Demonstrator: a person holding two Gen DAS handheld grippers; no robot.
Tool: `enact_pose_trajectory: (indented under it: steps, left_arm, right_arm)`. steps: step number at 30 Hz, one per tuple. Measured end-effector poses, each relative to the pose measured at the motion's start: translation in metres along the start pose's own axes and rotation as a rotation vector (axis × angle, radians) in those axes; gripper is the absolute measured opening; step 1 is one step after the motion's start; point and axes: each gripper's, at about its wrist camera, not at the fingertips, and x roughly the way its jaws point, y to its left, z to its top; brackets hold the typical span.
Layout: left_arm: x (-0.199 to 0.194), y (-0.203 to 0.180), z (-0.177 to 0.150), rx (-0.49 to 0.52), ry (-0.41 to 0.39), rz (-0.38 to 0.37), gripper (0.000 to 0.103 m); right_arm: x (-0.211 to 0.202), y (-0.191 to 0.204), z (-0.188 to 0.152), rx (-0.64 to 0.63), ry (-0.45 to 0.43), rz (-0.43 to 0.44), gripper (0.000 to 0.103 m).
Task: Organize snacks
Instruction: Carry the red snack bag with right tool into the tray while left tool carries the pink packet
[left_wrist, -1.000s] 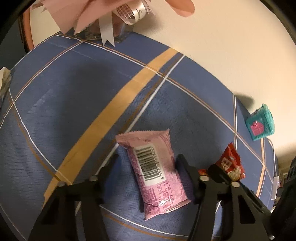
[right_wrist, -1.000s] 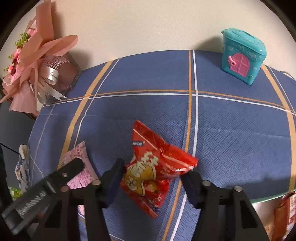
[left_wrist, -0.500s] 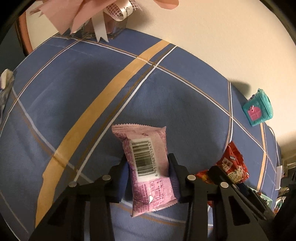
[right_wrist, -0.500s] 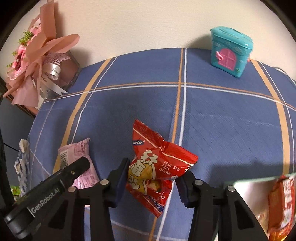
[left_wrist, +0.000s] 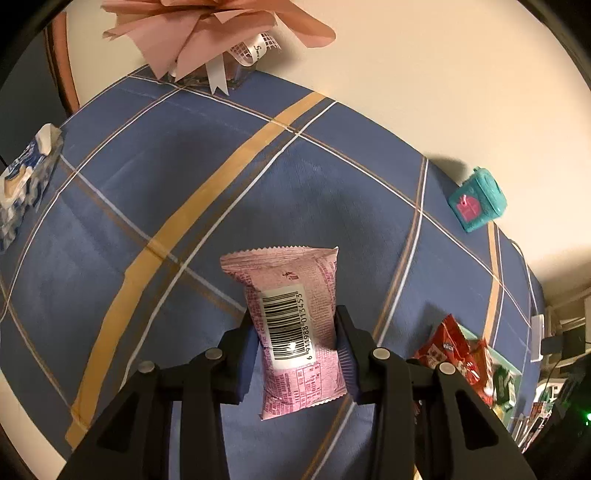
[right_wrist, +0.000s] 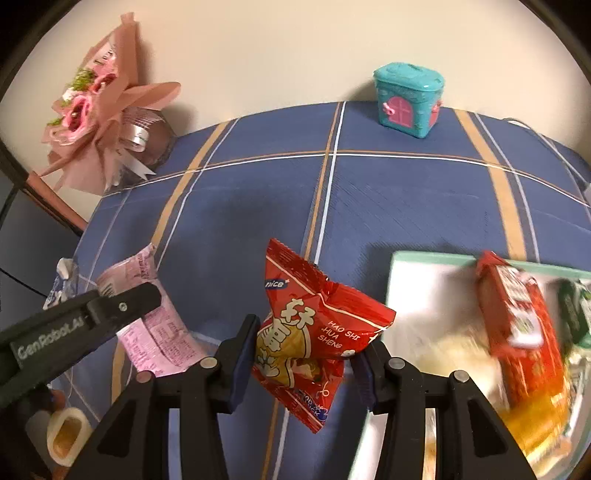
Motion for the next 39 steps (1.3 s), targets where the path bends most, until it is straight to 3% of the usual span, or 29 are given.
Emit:
enact_pose_trajectory:
  steps: [11, 24, 39]
  left_arm:
    - [-0.044, -0.011, -0.049, 0.06, -0.035, 0.003, 0.041]
    - [-0.068, -0.04, -0.108, 0.187, -0.057, 0.01, 0.041]
    - [-0.062, -0.115, -0.158, 0.392, -0.032, -0.011, 0.041]
  right_arm:
    - [-0.059, -0.008, -0.041, -0.044, -0.06, -0.056, 0.05]
    - [-0.114, -0.043, -0.087, 0.037, -0.11, -0.059, 0.05]
    - [-0.145, -0.159, -0.099, 0.261, -0.116, -0.18, 0.05]
